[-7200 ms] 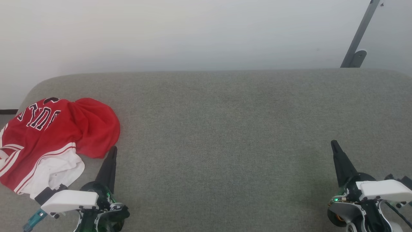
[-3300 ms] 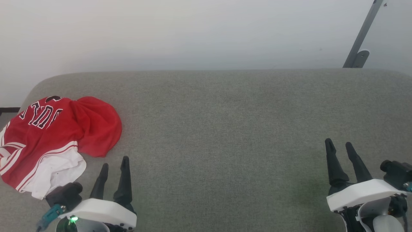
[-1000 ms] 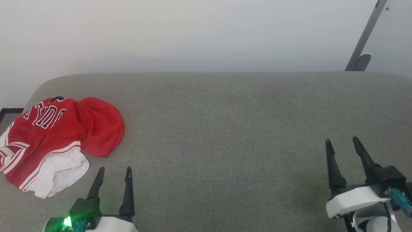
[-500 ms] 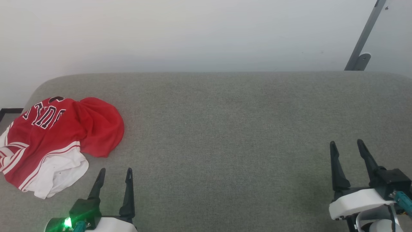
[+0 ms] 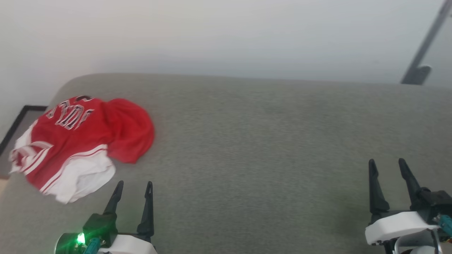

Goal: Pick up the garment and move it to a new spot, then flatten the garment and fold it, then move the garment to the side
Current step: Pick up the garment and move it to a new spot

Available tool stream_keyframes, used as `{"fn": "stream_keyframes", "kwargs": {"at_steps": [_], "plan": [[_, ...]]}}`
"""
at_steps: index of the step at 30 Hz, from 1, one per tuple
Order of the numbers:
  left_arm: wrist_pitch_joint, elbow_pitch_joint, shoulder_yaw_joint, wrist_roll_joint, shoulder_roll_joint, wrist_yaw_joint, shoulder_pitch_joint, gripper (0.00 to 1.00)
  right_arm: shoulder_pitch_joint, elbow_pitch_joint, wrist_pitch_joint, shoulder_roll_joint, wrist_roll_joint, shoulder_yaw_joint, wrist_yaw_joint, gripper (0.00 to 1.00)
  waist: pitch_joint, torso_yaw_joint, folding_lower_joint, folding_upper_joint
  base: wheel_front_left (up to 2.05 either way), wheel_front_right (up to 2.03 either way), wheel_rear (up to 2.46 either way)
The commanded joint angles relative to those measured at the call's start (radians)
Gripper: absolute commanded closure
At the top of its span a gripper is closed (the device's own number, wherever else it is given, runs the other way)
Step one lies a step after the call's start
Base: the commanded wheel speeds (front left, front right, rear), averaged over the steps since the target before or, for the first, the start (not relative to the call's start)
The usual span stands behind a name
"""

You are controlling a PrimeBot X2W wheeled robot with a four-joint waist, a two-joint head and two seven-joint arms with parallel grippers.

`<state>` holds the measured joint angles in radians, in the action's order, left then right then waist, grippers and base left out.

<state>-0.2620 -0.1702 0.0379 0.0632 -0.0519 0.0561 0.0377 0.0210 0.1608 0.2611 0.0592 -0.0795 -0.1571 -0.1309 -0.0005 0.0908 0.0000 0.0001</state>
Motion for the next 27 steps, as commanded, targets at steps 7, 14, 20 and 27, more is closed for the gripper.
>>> {"fn": "stream_keyframes", "kwargs": {"at_steps": [7, 14, 20, 27], "plan": [[-0.004, -0.004, -0.003, 0.009, 0.002, -0.009, 0.000, 0.00, -0.011, -0.001, 0.006, -0.006, -0.006, 0.031, 0.000, 0.00, -0.005, 0.149, 0.0000, -0.0001, 0.00, 0.00, 0.00], [-0.004, -0.007, -0.018, 0.021, 0.002, -0.015, 0.023, 0.00, -0.022, 0.011, 0.006, -0.008, -0.014, 0.061, 0.000, 0.00, -0.020, 0.306, 0.0000, -0.0001, 0.00, 0.00, 0.00], [-0.004, 0.004, -0.001, 0.031, 0.002, -0.020, 0.046, 0.00, -0.013, 0.028, 0.006, -0.010, -0.026, 0.118, 0.000, 0.00, -0.022, 0.407, 0.0000, -0.0001, 0.00, 0.00, 0.00], [-0.004, 0.067, 0.023, 0.092, 0.002, -0.073, 0.076, 0.00, 0.064, 0.071, 0.006, -0.008, -0.037, 0.227, 0.001, 0.00, 0.019, 0.434, 0.0000, -0.0001, 0.00, 0.00, 0.00]]}}
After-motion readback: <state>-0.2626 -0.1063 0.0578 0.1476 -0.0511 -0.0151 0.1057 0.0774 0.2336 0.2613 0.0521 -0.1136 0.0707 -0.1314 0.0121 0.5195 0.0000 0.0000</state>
